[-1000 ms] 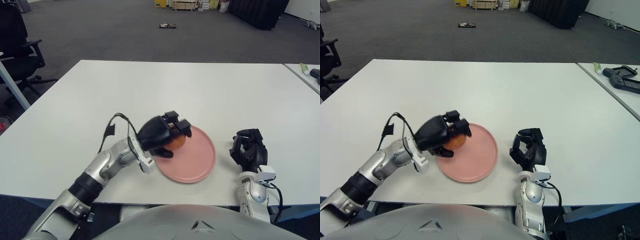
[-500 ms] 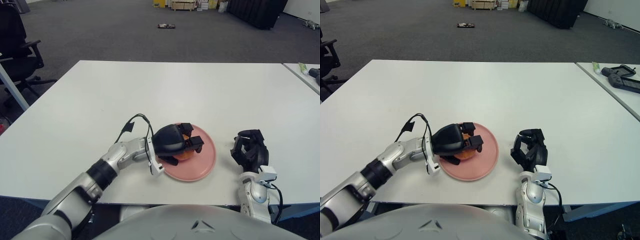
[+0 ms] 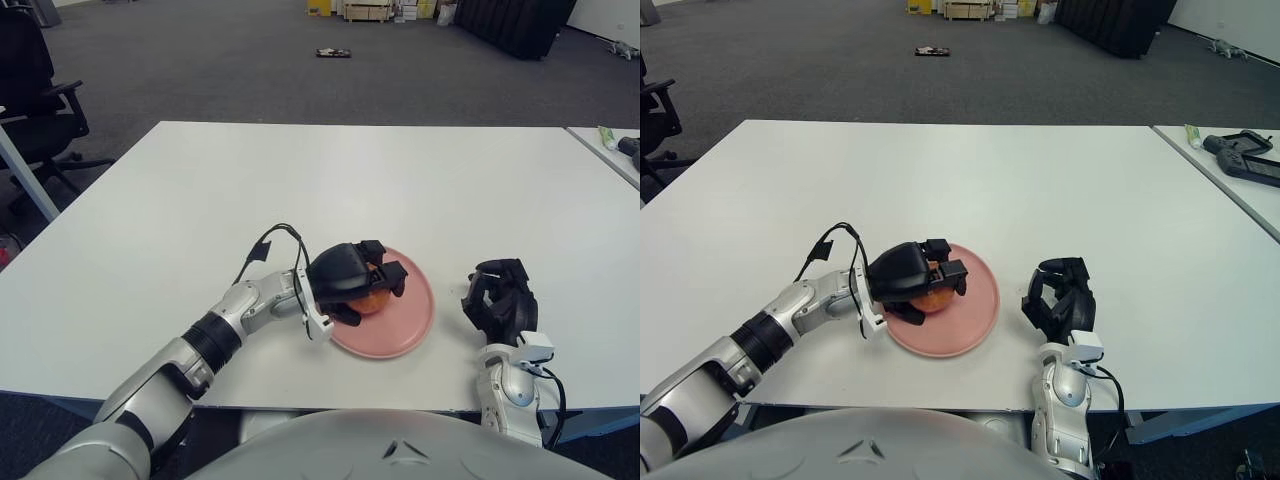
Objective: Put the apple into the plate.
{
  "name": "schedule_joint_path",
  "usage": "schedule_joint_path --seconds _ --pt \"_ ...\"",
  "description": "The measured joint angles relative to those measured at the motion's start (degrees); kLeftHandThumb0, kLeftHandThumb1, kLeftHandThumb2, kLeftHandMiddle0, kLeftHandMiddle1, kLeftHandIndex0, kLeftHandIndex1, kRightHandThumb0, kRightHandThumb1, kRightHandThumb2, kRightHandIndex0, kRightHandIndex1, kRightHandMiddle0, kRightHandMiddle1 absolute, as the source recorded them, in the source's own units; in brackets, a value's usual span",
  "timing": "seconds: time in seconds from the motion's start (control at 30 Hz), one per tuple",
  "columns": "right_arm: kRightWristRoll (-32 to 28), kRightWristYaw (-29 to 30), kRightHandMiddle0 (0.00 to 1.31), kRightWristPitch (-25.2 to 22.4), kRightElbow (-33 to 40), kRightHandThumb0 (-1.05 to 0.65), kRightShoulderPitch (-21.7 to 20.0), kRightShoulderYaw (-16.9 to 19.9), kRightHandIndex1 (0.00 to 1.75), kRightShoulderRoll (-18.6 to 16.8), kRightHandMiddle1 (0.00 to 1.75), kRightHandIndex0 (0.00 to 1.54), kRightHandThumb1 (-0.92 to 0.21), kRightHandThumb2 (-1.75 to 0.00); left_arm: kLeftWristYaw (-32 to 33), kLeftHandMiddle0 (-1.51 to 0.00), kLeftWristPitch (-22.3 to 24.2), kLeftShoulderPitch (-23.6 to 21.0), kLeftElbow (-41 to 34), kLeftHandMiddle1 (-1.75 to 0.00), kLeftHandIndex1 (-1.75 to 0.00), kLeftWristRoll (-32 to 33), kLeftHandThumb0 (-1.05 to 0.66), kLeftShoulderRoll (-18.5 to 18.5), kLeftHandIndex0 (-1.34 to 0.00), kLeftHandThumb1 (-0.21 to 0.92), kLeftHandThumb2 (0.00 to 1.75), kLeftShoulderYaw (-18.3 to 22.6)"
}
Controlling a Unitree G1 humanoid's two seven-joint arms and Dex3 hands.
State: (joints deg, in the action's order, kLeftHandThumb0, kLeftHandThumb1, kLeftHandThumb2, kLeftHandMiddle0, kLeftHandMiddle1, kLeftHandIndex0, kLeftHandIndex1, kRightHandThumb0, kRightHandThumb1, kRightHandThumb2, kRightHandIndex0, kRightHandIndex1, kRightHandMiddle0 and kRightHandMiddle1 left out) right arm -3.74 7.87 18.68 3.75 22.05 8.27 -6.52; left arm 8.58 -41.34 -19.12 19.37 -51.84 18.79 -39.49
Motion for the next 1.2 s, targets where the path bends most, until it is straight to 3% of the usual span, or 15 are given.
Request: schedule_joint_path --seconds 0.17,0.3,0.43,0.5,0.57,0.63,0.73,0.77,0.83,0.93,1.2 --pt "-0.1 0.0 0.34 0.0 0.4 -0.38 0.1 0.0 1.75 -0.2 1.75 0.77 -0.68 -0.86 1.5 -0.77 -0.2 0.5 0.6 -1.75 -1.75 0.7 -0.44 0.0 -0.51 0.44 1.16 0.1" --pt "-0.1 0.0 0.34 -0.2 0.6 -0.38 0.1 -0.1 1.75 -0.2 1.75 0.78 -0.68 -0.86 1.5 -0.58 -0.7 0.6 0.6 -1.75 -1.75 2.1 -0.42 0.2 -0.47 0.49 1.09 0.3" --pt "-0.1 0.0 0.34 -0.4 0.7 -0.38 0.2 -0.1 1.75 -0.3 1.75 0.78 -0.68 -0.86 1.3 -0.28 -1.5 0.8 0.8 -1.56 -1.75 3.4 -0.39 0.4 -0.34 0.68 0.84 0.6" --pt "-0.1 0.0 0.34 -0.5 0.7 -0.38 0.2 -0.1 1.75 -0.3 1.75 0.77 -0.68 -0.86 1.2 -0.16 -2.0 0.8 0.9 -1.36 -1.57 3.7 -0.58 0.6 -0.14 0.75 0.77 0.6" --pt "0.0 0.0 0.34 -0.5 0.7 -0.38 0.2 -0.2 1.75 -0.3 1.75 0.77 -0.68 -0.86 1.0 -0.09 -2.3 0.8 1.0 -1.19 -1.36 3.7 -0.69 1.0 -0.07 0.82 0.70 0.6" --pt "0.0 0.0 0.34 -0.7 0.8 -0.38 0.2 -0.2 1.75 -0.2 1.75 0.77 -0.68 -0.87 0.7 -0.04 -2.3 0.8 1.0 -0.84 -1.04 3.7 -0.79 1.3 -0.03 0.88 0.72 0.6" --pt "0.1 0.1 0.34 -1.3 1.0 -0.38 0.2 -0.2 1.75 -0.2 1.75 0.77 -0.68 -0.87 -0.8 -0.01 -2.3 0.8 1.0 -0.51 -0.75 4.1 -0.88 1.8 -0.01 0.90 0.80 0.7" --pt "0.2 0.2 0.34 -1.5 1.0 -0.38 0.2 -0.3 1.75 -0.2 1.75 0.77 -0.68 -0.87 -1.6 -0.01 -2.3 0.8 0.9 -0.33 -0.55 4.4 -0.93 1.9 -0.01 0.91 0.85 0.7" --pt "0.4 0.3 0.34 -1.9 1.1 -0.38 0.2 -0.4 1.75 -0.2 1.75 0.77 -0.67 -0.87 -4.4 0.00 -2.2 0.7 0.3 -0.13 -0.28 6.1 -0.99 2.4 0.00 0.92 0.91 0.9" --pt "0.5 0.6 0.34 -2.4 1.2 -0.38 0.2 -0.5 1.75 -0.1 1.75 0.77 -0.67 -0.87 -8.2 0.00 -2.0 0.6 -1.0 -0.04 -0.09 7.9 -1.03 3.2 0.00 0.92 0.92 1.2" --pt "0.4 0.6 0.35 -2.4 1.2 -0.39 0.2 -0.5 1.75 -0.1 1.75 0.78 -0.67 -0.88 -18.0 0.00 -0.2 0.3 -5.3 0.00 0.00 12.8 -1.05 4.7 0.00 0.92 0.85 2.0"
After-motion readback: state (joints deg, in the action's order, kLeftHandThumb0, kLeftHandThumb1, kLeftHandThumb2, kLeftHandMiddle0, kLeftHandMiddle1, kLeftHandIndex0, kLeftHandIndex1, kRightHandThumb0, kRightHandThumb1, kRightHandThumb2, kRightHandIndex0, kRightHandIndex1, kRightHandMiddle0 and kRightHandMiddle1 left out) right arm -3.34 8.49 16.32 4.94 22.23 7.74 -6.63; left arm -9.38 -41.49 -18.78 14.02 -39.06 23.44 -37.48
